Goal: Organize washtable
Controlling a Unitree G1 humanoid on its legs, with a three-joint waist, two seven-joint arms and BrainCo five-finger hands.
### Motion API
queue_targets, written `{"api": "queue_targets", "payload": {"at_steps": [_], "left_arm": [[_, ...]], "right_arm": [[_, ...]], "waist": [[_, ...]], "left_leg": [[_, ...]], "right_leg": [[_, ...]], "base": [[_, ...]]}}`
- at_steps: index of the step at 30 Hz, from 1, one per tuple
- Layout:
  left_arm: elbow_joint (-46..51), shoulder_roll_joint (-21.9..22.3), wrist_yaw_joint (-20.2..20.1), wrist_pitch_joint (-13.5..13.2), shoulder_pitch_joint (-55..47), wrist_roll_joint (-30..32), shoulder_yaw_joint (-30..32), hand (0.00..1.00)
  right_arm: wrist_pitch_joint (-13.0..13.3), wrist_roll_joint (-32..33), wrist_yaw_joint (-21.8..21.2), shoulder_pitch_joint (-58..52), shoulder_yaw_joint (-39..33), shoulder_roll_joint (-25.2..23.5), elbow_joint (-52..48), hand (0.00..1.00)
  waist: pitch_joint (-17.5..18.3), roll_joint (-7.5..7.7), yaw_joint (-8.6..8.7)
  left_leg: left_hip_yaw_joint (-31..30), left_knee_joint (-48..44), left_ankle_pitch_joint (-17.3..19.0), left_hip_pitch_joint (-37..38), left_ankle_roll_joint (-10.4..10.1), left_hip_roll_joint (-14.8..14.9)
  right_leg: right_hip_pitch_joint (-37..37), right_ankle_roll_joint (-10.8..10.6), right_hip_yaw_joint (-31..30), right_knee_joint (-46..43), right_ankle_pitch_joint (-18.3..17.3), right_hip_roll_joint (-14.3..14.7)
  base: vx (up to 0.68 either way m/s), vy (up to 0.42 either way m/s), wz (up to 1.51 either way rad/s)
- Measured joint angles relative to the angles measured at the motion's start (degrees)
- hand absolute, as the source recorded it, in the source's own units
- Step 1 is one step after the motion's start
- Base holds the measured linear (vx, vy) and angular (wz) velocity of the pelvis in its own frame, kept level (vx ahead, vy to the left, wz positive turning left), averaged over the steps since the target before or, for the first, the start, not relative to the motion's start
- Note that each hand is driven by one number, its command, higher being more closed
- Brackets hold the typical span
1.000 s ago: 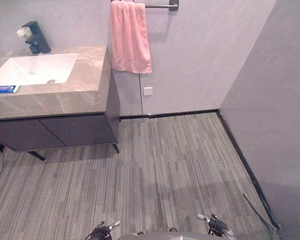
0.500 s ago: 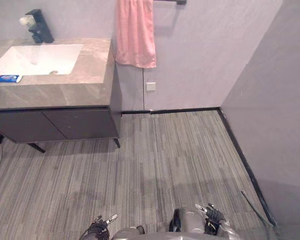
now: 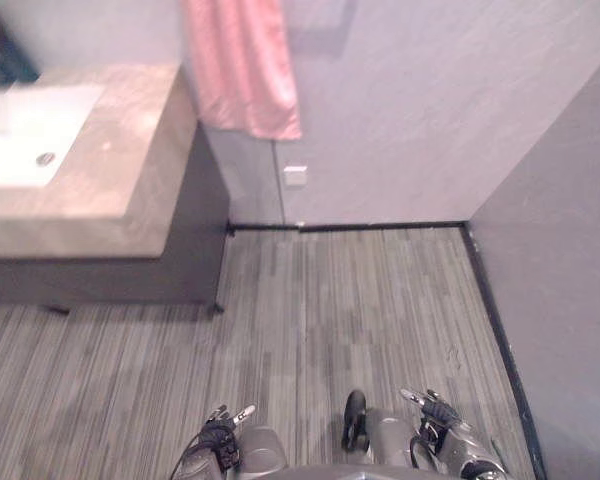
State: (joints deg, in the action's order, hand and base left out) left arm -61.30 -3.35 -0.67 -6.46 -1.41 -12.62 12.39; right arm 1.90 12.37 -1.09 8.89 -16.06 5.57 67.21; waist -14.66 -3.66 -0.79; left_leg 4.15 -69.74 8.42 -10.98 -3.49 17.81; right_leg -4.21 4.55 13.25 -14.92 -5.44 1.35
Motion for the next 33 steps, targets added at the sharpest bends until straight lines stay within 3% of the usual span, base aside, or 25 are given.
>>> {"api": "queue_targets", "payload": {"at_steps": [2, 3, 5, 6, 7, 8, 9, 10, 11, 12, 13, 14, 16, 17, 19, 20, 22, 24, 26, 27, 28, 31, 33], "left_arm": [[2.3, -0.1, 0.1, -0.6, 0.1, 0.0, 0.0, 0.0], [4.0, 0.0, 0.2, -1.1, 0.1, 0.0, 0.0, 0.0], [5.4, 0.1, 0.4, -1.2, 0.3, -0.5, 0.2, 0.0], [5.4, 0.4, 0.7, -1.5, 0.5, -0.6, 0.7, 0.0], [5.2, 0.9, 1.2, -1.6, 0.5, -0.6, 1.3, 0.0], [4.9, 1.2, 1.4, -1.4, 0.5, -0.5, 1.3, 0.0], [3.6, 1.7, 1.4, -1.2, 0.0, -0.5, 1.2, 0.0], [2.8, 2.1, 1.4, -1.2, -0.5, -0.5, 1.3, 0.0], [2.8, 1.7, 1.4, -1.2, -0.5, -0.4, 1.6, 0.0], [2.3, 1.0, 1.4, -1.1, -0.5, -0.2, 1.8, 0.0], [1.6, -0.4, 1.2, -1.0, -0.5, 0.7, 1.7, 0.0], [1.3, -0.9, 1.2, -0.9, -0.4, 0.7, 1.7, 0.0], [0.5, -1.6, 1.2, -0.7, -0.4, 0.8, 1.5, 0.0], [0.0, -1.9, 1.2, 0.0, -0.5, 1.8, 0.7, 0.0], [-0.4, -2.8, 1.2, 0.1, -1.1, 3.0, -0.6, 0.0], [-0.6, -3.4, 1.2, 0.2, -1.2, 3.2, -1.9, 0.0], [-0.7, -3.7, 1.2, 0.2, -0.9, 3.9, -3.3, 0.0], [-0.3, -3.6, 1.3, 0.1, -0.2, 4.2, -4.3, 0.0], [0.6, -3.4, 1.4, 0.0, 0.6, 4.1, -5.2, 0.0], [0.7, -3.5, 1.5, -0.1, 1.0, 3.9, -5.7, 0.0], [0.6, -3.1, 1.8, -0.2, 1.3, 3.8, -5.7, 0.0], [0.8, -0.2, 2.3, -0.6, 0.9, 3.7, -6.0, 0.0], [2.2, 0.3, 2.4, -0.6, 0.5, 2.5, -6.2, 0.0]], "right_arm": [[0.2, 0.0, 0.6, 0.7, 0.6, -0.8, -0.3, 0.0], [0.3, 0.0, 1.0, 1.1, 1.1, -1.1, -0.3, 0.0], [0.4, 0.0, 1.1, 1.9, 0.9, -1.2, -0.5, 0.0], [0.4, 0.0, 1.1, 1.7, 0.7, -1.4, -1.6, 0.0], [0.7, 0.0, 1.1, 0.6, 0.4, -1.4, -2.8, 0.0], [0.7, 0.0, 1.1, -0.1, 0.2, -1.1, -3.2, 0.0], [0.8, -0.1, 1.1, -2.0, 0.4, -0.1, -3.8, 0.0], [0.7, -0.1, 1.1, -3.7, 0.8, 0.6, -3.7, 0.0], [0.6, -0.2, 1.0, -4.3, 0.8, 0.5, -3.5, 0.0], [0.3, -0.5, 1.0, -4.9, 0.8, -0.2, -3.0, 0.0], [0.2, -0.7, 0.6, -5.5, 0.7, -1.3, -1.6, 0.0], [0.1, -0.7, 0.3, -6.1, 0.4, -1.9, -1.3, 0.0], [0.0, -0.7, -0.2, -7.1, -0.5, -2.6, -0.6, 0.0], [0.0, -0.7, -0.7, -7.1, -1.7, -2.8, 0.3, 0.0], [0.2, -0.6, -0.9, -7.0, -2.1, -2.7, 0.2, 0.0], [0.4, -0.6, -1.2, -7.0, -2.0, -2.6, -0.3, 0.0], [0.5, -0.6, -1.2, -7.0, -1.5, -2.4, -1.2, 0.0], [0.4, -0.6, -1.1, -6.9, -0.7, -2.3, -1.9, 0.0], [0.4, -0.6, -1.1, -6.2, 0.6, -2.3, -2.0, 0.0], [0.4, -0.5, -0.8, -6.5, 1.2, -2.4, -2.0, 0.0], [0.2, -0.5, -0.4, -6.9, 2.0, -2.5, -2.0, 0.0], [0.1, -0.2, 0.6, -6.6, 2.8, -1.5, -2.9, 0.0], [0.0, -0.1, 1.2, -6.8, 4.2, -1.6, -6.8, 0.0]], "waist": [[-0.3, 1.81, -0.72], [-0.6, 2.67, -1.49], [-0.9, 3.09, -2.44], [-1.1, 3.41, -2.81], [-1.1, 3.44, -2.7], [-0.8, 2.97, -2.63], [-0.1, 1.68, -2.33], [0.8, 0.8, -2.38], [1.4, 1.11, -2.44], [2.2, 2.84, -1.99], [4.0, 5.38, -1.47], [4.3, 6.04, -1.46], [4.6, 6.57, -1.46], [4.5, 6.45, -1.48], [4.4, 6.27, -1.5], [4.0, 5.42, -1.33], [4.0, 5.14, -1.08], [4.0, 5.03, -0.68], [4.1, 5.12, 0.06], [4.5, 5.88, 0.38], [4.9, 6.76, 0.56], [6.1, 4.01, 0.37], [6.5, 3.42, 0.42]], "left_leg": [[3.6, 2.2, 2.2, -3.3, -0.3, -2.3], [6.2, 7.6, 3.3, -5.9, -0.8, -3.5], [9.4, 18.7, 3.9, -8.9, -0.6, -3.7], [10.4, 29.3, 3.4, -9.1, -0.6, -3.9], [10.2, 42.6, 0.3, -8.0, -0.7, -4.9], [9.7, 49.2, -1.9, -7.1, -0.8, -5.5], [8.9, 59.5, -6.2, -5.6, -1.2, -5.9], [7.6, 59.9, -11.7, -6.0, -0.6, -6.4], [7.5, 58.6, -14.8, -6.0, 0.2, -7.4], [7.4, 57.5, -15.5, -6.2, 1.1, -9.5], [8.3, 56.5, -13.3, -5.9, 2.8, -12.3], [8.5, 55.2, -11.9, -5.5, 3.4, -13.3], [8.6, 54.4, -9.5, -3.1, 5.1, -14.5], [8.7, 55.7, -8.2, 0.6, 6.0, -15.2], [8.6, 59.4, -8.0, 5.8, 6.1, -15.8], [8.6, 63.2, -7.9, 10.7, 5.9, -15.9], [8.2, 66.0, -7.7, 13.9, 5.5, -15.6], [7.4, 66.6, -6.4, 14.5, 4.9, -14.9], [6.5, 66.6, -5.9, 14.2, 4.0, -14.4], [5.9, 66.9, -5.9, 14.0, 2.6, -14.6], [4.8, 67.7, -6.3, 14.4, 1.2, -15.0], [4.1, 71.6, -8.4, 16.2, -1.9, -11.8], [3.4, 72.7, -8.9, 16.8, -2.7, -10.2]], "right_leg": [[5.4, 0.1, -1.9, 4.6, 0.0, -0.5], [8.6, 0.0, -3.4, 7.4, 0.0, -1.1], [12.3, -1.5, -4.2, 10.2, -0.5, -2.1], [15.0, -3.7, -4.5, 11.4, -1.8, -3.3], [18.0, -5.9, -4.4, 12.4, -3.3, -4.6], [19.2, -7.0, -4.4, 12.8, -4.0, -5.1], [21.6, -8.9, -4.4, 13.3, -5.5, -5.5], [23.9, -10.5, -4.6, 12.8, -8.0, -6.0], [24.5, -11.3, -4.7, 12.0, -9.0, -7.2], [24.2, -11.7, -4.7, 9.6, -9.3, -9.5], [20.0, -11.9, -5.8, 1.5, -8.2, -12.7], [18.1, -11.9, -7.1, -3.9, -6.3, -13.7], [14.6, -11.8, -10.1, -14.4, -1.0, -14.5], [10.7, -12.5, -11.2, -25.1, 0.8, -14.5], [7.3, -12.2, -10.2, -31.9, 0.0, -14.7], [5.1, -10.2, -6.5, -33.6, -3.2, -15.4], [2.9, -10.3, -2.5, -29.2, -6.7, -15.8], [1.3, -10.9, -0.4, -17.9, -7.7, -15.4], [0.9, -11.2, -0.6, -4.0, -5.6, -14.4], [0.8, -11.1, -2.8, 3.6, -0.8, -13.5], [1.1, -11.2, -4.1, 4.6, 4.8, -13.4], [2.2, -10.3, -2.2, 6.7, 4.4, -9.8], [3.9, -9.6, -1.1, 9.1, 4.8, -7.9]], "base": [[0.06, -0.06, -0.56], [0.02, -0.036, -0.74], [0.23, -0.062, -0.65], [0.57, -0.062, -0.45], [0.59, -0.02, -0.36], [0.61, 0.077, -0.2], [0.69, 0.164, -0.17], [0.7, 0.172, -0.17], [0.66, 0.172, 0.0], [0.61, 0.2, 0.2], [0.62, 0.236, 0.32], [0.51, 0.208, 0.29], [0.36, 0.15, 0.27], [0.29, 0.125, 0.23], [0.09, 0.034, 0.07], [-0.05, -0.026, -0.06], [-0.22, 0.007, 0.04], [-0.32, 0.055, 0.17], [-0.29, 0.012, 0.16], [-0.18, -0.139, 0.33], [-0.09, -0.183, 0.34], [0.12, -0.245, 0.12], [0.12, -0.194, 0.13]]}}
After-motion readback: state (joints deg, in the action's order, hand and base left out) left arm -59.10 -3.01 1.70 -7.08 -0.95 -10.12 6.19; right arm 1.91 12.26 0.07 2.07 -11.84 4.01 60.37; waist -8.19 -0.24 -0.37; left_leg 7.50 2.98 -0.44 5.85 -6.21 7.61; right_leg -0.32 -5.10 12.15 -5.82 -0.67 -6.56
